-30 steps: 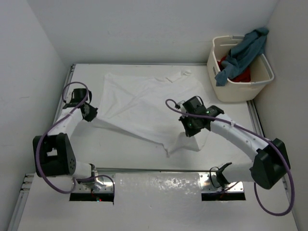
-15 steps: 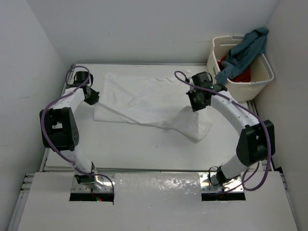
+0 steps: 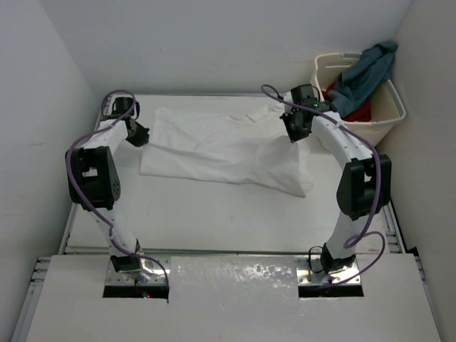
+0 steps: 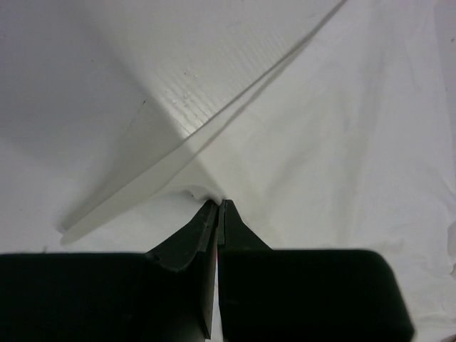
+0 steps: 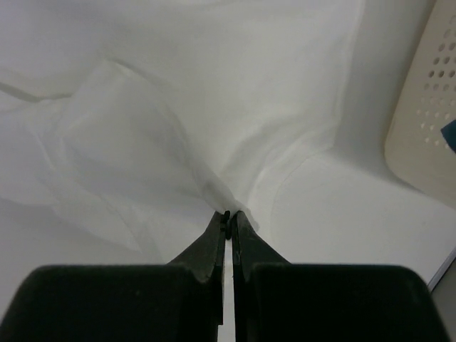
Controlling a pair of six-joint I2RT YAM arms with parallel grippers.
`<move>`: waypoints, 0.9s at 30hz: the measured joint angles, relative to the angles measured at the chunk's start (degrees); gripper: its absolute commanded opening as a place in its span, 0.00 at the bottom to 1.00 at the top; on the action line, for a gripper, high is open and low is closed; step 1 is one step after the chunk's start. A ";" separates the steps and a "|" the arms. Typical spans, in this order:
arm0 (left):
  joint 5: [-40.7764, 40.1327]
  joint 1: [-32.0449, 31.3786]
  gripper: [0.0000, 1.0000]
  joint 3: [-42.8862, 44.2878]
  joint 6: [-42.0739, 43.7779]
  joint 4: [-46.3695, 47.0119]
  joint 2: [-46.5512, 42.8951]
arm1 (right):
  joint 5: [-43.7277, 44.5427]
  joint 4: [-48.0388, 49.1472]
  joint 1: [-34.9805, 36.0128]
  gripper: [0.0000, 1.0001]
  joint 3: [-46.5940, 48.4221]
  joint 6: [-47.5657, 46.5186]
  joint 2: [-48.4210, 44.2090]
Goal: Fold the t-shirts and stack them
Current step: Fold the flattened tshirt in 1/3 of the way
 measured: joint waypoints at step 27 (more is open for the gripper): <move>-2.67 -0.70 0.94 14.08 3.32 -3.58 13.29 | -0.66 10.84 -4.11 0.86 10.29 -13.60 20.24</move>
